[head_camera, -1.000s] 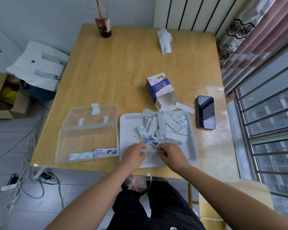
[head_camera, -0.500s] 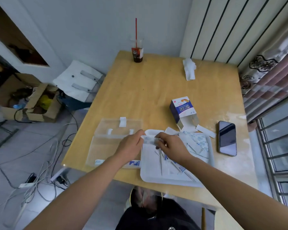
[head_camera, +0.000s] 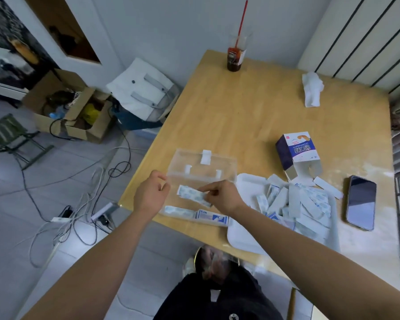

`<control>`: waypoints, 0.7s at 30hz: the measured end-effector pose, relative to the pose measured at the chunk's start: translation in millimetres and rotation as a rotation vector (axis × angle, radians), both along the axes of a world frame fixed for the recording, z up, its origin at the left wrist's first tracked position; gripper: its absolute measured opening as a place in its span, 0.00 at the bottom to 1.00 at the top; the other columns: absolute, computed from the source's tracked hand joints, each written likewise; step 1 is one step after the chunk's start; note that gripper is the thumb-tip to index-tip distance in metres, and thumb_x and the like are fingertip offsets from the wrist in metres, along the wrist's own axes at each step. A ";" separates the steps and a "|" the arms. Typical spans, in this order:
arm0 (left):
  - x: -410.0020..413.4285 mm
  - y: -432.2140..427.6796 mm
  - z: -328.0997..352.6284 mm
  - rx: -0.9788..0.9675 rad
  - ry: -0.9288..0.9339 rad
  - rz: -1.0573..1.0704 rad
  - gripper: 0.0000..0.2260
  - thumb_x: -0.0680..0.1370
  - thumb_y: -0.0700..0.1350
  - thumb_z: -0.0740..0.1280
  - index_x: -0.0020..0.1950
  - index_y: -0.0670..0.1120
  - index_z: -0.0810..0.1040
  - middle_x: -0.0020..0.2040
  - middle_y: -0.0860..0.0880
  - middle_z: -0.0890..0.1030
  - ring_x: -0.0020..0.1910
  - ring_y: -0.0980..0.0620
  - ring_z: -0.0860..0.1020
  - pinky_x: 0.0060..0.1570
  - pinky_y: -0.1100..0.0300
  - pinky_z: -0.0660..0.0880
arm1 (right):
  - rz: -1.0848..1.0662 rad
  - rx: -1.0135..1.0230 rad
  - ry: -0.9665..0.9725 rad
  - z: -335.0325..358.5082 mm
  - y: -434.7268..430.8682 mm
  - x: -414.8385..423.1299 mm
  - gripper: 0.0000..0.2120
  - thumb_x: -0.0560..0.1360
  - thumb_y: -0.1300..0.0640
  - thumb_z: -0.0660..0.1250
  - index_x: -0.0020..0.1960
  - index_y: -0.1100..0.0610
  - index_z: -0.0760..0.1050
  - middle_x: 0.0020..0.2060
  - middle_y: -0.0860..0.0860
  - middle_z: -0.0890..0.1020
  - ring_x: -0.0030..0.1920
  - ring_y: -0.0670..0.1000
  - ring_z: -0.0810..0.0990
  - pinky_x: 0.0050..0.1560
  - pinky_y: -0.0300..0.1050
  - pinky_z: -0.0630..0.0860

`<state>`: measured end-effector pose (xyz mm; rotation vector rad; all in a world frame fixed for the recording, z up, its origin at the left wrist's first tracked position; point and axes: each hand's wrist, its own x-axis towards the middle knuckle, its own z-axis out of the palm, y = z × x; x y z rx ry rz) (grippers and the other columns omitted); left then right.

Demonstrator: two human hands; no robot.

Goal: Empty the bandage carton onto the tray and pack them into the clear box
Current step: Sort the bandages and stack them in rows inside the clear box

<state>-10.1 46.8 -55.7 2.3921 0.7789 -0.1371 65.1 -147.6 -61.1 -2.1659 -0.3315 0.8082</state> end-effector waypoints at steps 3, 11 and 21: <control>-1.7 0.4 -6.9 0.016 -0.001 0.026 0.13 0.77 0.43 0.66 0.60 0.47 0.68 0.27 0.50 0.71 0.28 0.49 0.72 0.32 0.53 0.70 | 0.081 -0.055 0.008 -9.4 25.1 -11.7 0.12 0.75 0.64 0.66 0.56 0.56 0.82 0.42 0.47 0.78 0.37 0.46 0.76 0.35 0.30 0.71; -5.4 3.1 -13.3 0.026 -0.016 0.023 0.11 0.77 0.41 0.65 0.59 0.47 0.72 0.26 0.52 0.70 0.27 0.52 0.70 0.29 0.57 0.66 | 0.218 -0.249 -0.047 -27.6 50.3 -22.7 0.13 0.75 0.62 0.63 0.54 0.52 0.82 0.49 0.49 0.82 0.42 0.49 0.78 0.41 0.38 0.73; -2.3 6.1 -10.5 0.009 -0.026 0.004 0.10 0.77 0.40 0.64 0.58 0.47 0.71 0.27 0.52 0.70 0.27 0.52 0.70 0.29 0.56 0.67 | 0.079 -0.070 0.044 -26.7 36.0 0.2 0.11 0.73 0.65 0.65 0.49 0.53 0.82 0.36 0.49 0.79 0.38 0.47 0.76 0.41 0.38 0.74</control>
